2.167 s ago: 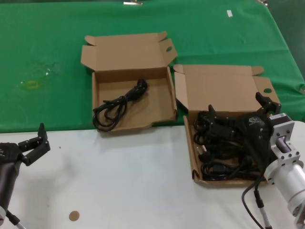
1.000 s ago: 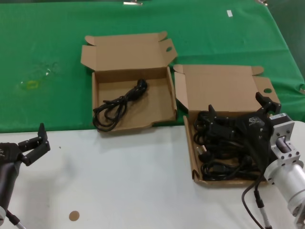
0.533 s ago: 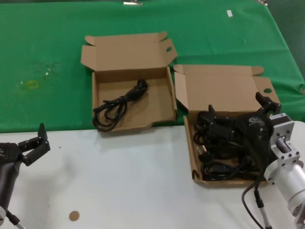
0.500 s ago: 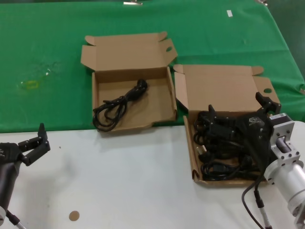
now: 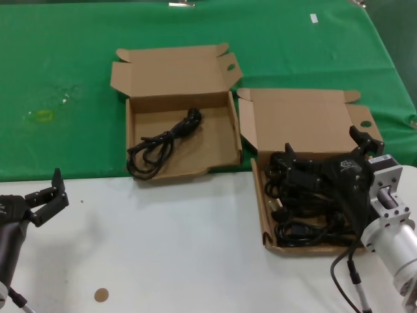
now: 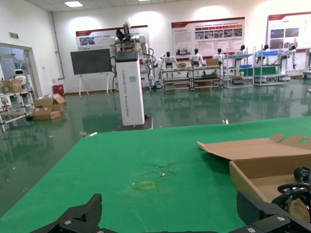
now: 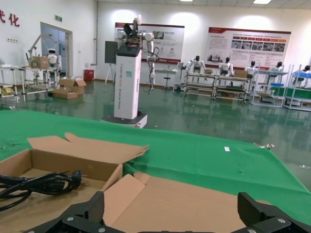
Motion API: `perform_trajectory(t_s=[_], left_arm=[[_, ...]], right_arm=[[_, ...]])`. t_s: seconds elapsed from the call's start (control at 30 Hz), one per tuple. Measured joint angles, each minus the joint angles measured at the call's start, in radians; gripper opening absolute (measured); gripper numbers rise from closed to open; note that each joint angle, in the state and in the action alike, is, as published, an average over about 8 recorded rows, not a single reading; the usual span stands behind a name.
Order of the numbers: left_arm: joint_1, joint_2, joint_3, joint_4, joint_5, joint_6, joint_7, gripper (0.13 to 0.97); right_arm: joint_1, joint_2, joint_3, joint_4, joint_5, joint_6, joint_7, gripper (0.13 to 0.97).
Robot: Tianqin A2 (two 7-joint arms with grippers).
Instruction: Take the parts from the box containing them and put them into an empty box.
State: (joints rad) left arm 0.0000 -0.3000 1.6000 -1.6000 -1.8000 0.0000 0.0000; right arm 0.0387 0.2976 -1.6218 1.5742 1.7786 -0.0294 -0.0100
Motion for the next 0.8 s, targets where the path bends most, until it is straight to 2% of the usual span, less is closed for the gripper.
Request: perform_trajectory(t_s=[0.8], left_arm=[[0.000,0.000,0.000,0.000,0.000,0.000,0.000,0.966]], right_arm=[[0.000,0.000,0.000,0.000,0.000,0.000,0.000,0.966]])
